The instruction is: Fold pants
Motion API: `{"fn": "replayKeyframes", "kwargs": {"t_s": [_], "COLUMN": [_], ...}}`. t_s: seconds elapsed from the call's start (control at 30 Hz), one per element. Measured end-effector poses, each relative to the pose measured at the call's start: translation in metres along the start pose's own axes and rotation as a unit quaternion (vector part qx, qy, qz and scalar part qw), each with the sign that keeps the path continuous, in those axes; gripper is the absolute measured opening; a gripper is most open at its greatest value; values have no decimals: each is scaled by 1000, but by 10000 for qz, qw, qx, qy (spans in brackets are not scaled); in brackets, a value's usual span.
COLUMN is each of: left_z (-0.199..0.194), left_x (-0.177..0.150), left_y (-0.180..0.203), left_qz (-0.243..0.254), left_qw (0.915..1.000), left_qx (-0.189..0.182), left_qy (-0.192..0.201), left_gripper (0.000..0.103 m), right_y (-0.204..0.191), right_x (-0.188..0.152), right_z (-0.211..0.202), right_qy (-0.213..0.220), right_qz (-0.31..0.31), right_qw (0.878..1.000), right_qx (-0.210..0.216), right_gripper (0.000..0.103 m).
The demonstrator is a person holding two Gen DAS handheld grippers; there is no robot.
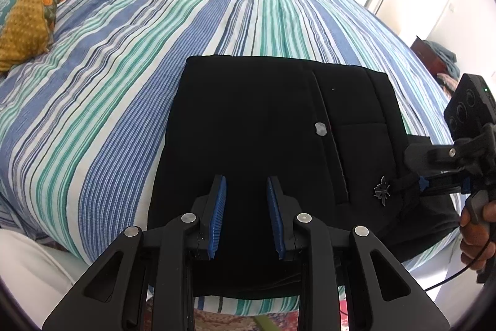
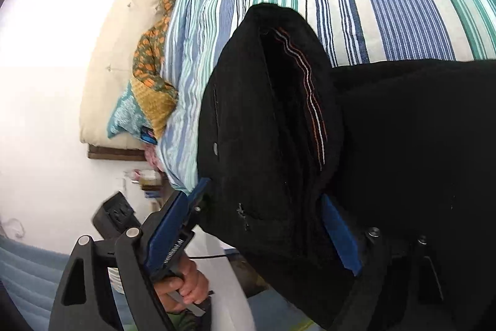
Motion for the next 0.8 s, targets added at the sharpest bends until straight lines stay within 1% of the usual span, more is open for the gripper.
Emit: {"fn": "replayKeyframes", "kwargs": {"t_s": [0.03, 0.07, 0.1, 0.13, 0.17, 0.2, 0.3, 0.37, 0.4, 0.43, 0.47, 0.5, 0.53, 0.6, 0.7, 0.8], "left_z": [0, 0, 0, 1, 1, 1, 0, -7, -14, -23, -34, -44, -51, -58, -61, -59], "left_x": [0, 0, 0, -1, -1, -1, 0, 4, 6, 8, 10, 12, 13, 13, 10, 8], "left_y": [0, 0, 0, -1, 0, 0, -1, -4, -8, -13, -19, -26, -34, -49, -71, -79], "left_qz": [5, 9, 10, 20, 34, 49, 47, -83, -226, -382, -538, -674, -802, -1046, -1484, -1675], "left_qw": [10000, 10000, 10000, 10000, 10000, 10000, 10000, 9999, 9995, 9986, 9969, 9950, 9931, 9898, 9834, 9802], "left_qx": [5, 8, 10, 25, 23, 24, 11, -96, -193, -266, -286, -252, -204, -89, 67, 110], "left_qy": [2, 4, -3, -10, -5, 1, -7, 18, 93, 265, 500, 697, 837, 967, 1040, 1051], "left_gripper": [26, 26, 26, 26, 27, 27, 28, 29, 35, 46, 52, 60, 60, 60, 60, 60], "right_y": [-6, -9, -11, -12, -10, -6, -7, -8, -11, -11, -12, -14, -14, -14, -16, -18], "right_x": [0, -1, -2, -2, -2, -1, -4, -7, -7, -5, -5, -4, -4, -3, -2, -2], "right_z": [5, 9, 13, 14, 14, 13, 10, 4, 1, -3, -7, -11, -17, -27, -41, -66], "right_qy": [-28, -50, -74, -71, -43, -13, 98, 190, 221, 259, 308, 365, 416, 486, 535, 648], "right_qz": [-197, -385, -562, -728, -817, -799, -830, -914, -874, -814, -756, -696, -625, -484, -347, -319], "right_qw": [9995, 9980, 9952, 9914, 9893, 9894, 9898, 9890, 9904, 9922, 9939, 9952, 9962, 9976, 9977, 9962], "right_qx": [-225, -499, -797, -1085, -1208, -1210, -1149, -1150, -1050, -907, -744, -589, -433, -124, 237, 495], "right_gripper": [86, 76, 57, 48, 42, 35, 30, 27, 25, 25, 24, 24, 24, 23, 22, 22]}}
Point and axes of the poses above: each gripper's, at about its wrist camera, not at the fingertips, and z roughly the way its jaws point, y to its right, x to its top, the point moved 4 cm from there along z, roughly the way its jaws point, and after that the axes turned 11 degrees about -x, right-handed, at the moved point
